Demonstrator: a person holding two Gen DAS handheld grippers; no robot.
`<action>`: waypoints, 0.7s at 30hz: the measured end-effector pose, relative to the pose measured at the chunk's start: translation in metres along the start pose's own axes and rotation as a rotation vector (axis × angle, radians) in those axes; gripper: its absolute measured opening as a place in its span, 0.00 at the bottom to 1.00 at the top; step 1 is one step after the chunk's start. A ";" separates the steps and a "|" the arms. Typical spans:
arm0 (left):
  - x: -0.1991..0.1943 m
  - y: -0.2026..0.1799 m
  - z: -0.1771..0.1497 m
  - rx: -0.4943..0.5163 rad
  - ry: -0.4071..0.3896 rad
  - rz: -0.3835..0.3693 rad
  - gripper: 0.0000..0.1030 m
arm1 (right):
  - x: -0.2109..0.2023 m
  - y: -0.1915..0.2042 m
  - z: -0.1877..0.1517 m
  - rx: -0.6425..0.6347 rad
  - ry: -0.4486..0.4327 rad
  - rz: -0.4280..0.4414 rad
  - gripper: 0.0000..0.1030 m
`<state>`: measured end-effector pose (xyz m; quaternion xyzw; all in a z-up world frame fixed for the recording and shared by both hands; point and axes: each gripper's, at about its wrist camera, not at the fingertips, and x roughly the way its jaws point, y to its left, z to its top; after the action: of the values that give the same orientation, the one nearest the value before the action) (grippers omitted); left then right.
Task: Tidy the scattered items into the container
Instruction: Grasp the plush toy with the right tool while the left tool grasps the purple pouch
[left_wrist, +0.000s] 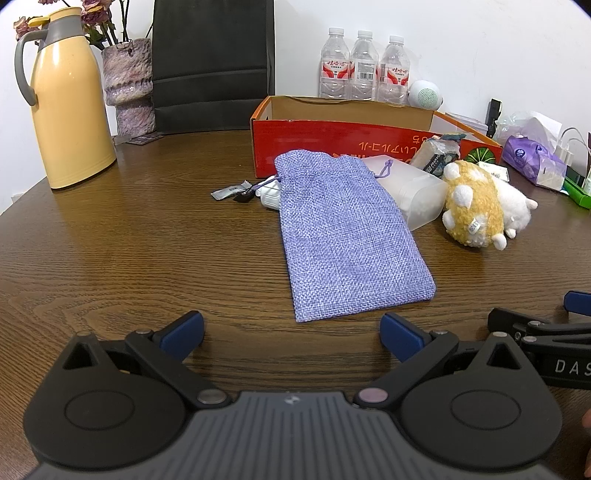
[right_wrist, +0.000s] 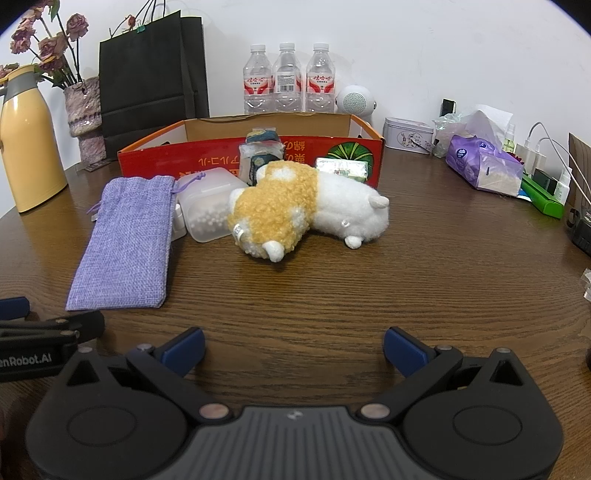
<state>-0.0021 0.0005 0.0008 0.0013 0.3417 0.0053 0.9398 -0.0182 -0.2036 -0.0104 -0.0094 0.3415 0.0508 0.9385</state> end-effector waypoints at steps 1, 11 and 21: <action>0.000 0.000 0.000 0.000 0.000 0.000 1.00 | 0.000 0.000 0.000 0.000 0.000 0.000 1.00; -0.001 0.000 -0.001 0.001 0.000 0.001 1.00 | 0.000 0.000 0.001 0.000 0.000 0.000 1.00; 0.002 -0.003 0.001 -0.019 0.002 0.021 1.00 | 0.001 0.000 0.002 -0.019 0.001 0.024 1.00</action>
<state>0.0003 -0.0025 -0.0002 -0.0038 0.3426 0.0186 0.9393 -0.0164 -0.2038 -0.0095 -0.0141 0.3414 0.0655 0.9375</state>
